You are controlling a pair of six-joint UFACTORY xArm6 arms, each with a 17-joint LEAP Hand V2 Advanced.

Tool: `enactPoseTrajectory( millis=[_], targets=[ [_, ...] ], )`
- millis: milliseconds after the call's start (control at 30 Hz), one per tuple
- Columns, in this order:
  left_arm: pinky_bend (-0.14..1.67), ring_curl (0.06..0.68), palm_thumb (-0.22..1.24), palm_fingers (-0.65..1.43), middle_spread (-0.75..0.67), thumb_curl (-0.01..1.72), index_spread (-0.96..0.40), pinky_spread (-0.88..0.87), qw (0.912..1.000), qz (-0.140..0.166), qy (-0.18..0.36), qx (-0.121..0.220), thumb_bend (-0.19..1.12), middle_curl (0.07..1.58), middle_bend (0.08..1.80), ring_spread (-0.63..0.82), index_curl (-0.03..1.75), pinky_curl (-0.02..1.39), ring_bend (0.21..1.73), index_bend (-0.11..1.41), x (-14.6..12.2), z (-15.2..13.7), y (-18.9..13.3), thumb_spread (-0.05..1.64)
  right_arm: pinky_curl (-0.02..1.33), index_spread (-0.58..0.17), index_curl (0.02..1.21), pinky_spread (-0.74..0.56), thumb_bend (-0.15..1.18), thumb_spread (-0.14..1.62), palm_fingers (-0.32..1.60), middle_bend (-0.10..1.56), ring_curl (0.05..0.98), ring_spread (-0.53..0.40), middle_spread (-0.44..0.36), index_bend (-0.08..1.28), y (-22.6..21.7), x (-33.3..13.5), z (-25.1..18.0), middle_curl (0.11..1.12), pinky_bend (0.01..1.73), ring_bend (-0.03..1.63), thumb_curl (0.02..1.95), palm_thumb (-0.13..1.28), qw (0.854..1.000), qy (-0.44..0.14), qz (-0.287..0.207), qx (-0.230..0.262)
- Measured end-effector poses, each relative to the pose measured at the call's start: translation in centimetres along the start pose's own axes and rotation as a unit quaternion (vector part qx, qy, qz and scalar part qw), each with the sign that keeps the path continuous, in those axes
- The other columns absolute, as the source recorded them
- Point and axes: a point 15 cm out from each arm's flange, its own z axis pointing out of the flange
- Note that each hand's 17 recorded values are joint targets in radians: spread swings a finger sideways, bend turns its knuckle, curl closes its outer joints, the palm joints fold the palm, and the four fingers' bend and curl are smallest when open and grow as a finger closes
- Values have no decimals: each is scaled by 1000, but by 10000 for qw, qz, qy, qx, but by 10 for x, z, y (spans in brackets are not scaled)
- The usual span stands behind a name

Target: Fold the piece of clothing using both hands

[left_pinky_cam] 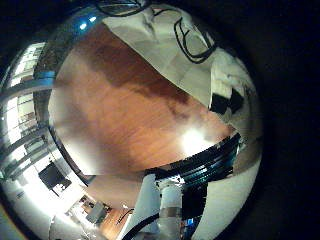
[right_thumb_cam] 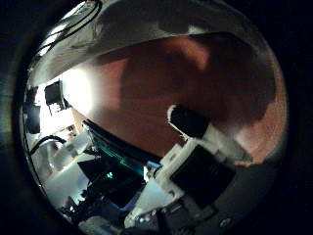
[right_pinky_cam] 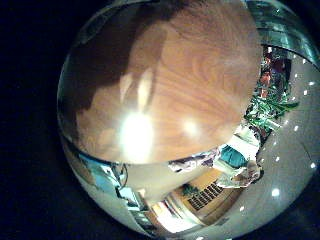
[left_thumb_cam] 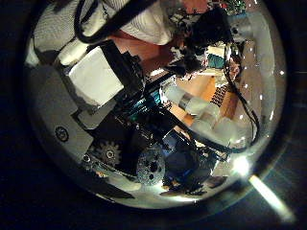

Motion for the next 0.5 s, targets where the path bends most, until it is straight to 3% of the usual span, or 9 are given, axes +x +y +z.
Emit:
enactPoseTrajectory(
  millis=[33,67,167,200,233,333,500],
  targets=[
    [1110,498,752,1102,-594,608,-750,-630,10000,-14,7,11,-13,845,909,-503,1134,672,1203,215,-1,-2,0,1116,233,-368,296,-223,-8,1029,870,476,326,-300,-249,147,-3,1,-2,466,677,887,380,689,10000,12,28,80],
    [1109,498,751,1104,-594,608,-752,-629,10000,-20,16,18,-13,845,912,-503,1139,672,1202,211,-1,-3,1,1116,256,-385,303,-289,-8,1024,920,501,350,-314,-268,159,-4,1,-4,488,731,926,385,707,9999,16,46,125],
    [1108,497,748,1105,-597,610,-756,-626,10000,-26,37,17,-14,847,916,-503,1151,673,1201,204,-3,-8,2,1112,312,-425,340,-394,-10,1014,1067,576,402,-334,-309,209,-6,3,-13,546,838,993,396,746,9997,49,65,240],
    [1107,497,748,1105,-598,611,-759,-625,10000,-29,51,12,-14,848,916,-504,1157,673,1201,200,-4,-8,3,1111,352,-452,397,-411,-8,1010,1195,638,434,-332,-321,315,-6,4,-17,590,907,1018,406,773,9995,63,70,291],
    [1107,497,748,1105,-598,611,-759,-624,10000,-35,62,18,-13,848,916,-504,1159,673,1200,199,-6,-9,4,1111,367,-458,408,-414,-8,1006,1199,652,443,-330,-322,333,-7,5,-22,602,932,1027,410,781,9993,81,82,362],
    [1107,497,747,1105,-599,613,-765,-623,9999,-50,93,18,-13,849,916,-504,1172,673,1200,196,-8,-12,5,1109,444,-473,536,-381,-6,995,1290,820,499,-305,-323,575,-9,8,-37,697,1067,1099,433,838,9983,129,115,556],
    [1108,498,746,1104,-601,615,-771,-622,9999,-33,142,-52,-13,850,916,-504,1188,674,1201,194,-10,-13,13,1108,535,-422,693,-316,13,1030,1256,1005,569,-272,-278,858,-6,14,-62,794,1221,1219,476,944,9965,199,153,798]
  ],
)
